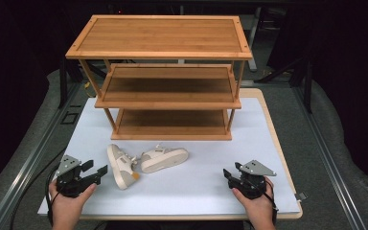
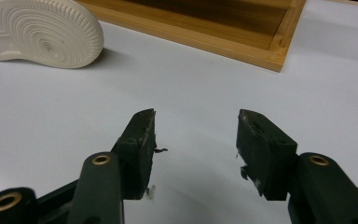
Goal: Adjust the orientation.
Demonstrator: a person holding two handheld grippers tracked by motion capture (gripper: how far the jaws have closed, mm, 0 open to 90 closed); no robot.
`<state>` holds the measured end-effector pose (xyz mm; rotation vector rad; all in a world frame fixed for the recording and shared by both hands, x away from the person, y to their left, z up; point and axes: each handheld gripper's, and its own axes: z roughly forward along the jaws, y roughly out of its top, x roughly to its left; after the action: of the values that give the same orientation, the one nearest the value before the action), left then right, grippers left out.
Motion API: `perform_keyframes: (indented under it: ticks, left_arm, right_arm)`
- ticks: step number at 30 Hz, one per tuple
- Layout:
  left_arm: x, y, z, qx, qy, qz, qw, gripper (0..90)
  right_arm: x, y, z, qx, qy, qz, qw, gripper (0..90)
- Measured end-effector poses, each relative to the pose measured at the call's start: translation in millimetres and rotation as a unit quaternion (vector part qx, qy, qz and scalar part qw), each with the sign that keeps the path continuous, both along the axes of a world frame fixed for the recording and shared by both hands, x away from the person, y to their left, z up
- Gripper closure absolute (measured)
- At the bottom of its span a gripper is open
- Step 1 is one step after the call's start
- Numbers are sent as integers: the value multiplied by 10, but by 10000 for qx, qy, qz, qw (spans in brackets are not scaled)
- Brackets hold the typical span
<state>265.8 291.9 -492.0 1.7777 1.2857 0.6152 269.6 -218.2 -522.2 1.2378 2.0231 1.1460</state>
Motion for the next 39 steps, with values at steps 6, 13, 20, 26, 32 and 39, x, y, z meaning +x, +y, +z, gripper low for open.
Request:
perform_keyframes:
  ticks: [6, 13, 20, 26, 32, 39]
  left_arm:
    - [69, -130, -4, -5, 116, -80, 9999, 320]
    - [106, -195, -98, 121, 200, -130, 9996, 302]
    - [24, -57, -96, 213, 263, -6, 9994, 341]
    - [-29, 132, -146, 201, 496, 286, 9982, 371]
    - [-118, 323, -250, 145, 790, 461, 9957, 390]
    - [-208, 399, -134, -366, 561, 618, 9958, 389]
  right_arm:
    - [-14, -3, 3, 9, -3, -1, 10000, 471]
    - [-17, 1, 8, -14, -4, 31, 10000, 471]
    - [-43, -5, 31, 13, -59, 44, 10000, 470]
    - [-57, 1, 47, 23, -95, 42, 9999, 470]
    - [-70, -12, 62, 44, -126, 46, 9999, 470]
    - [-71, -5, 70, 85, -146, 46, 9998, 471]
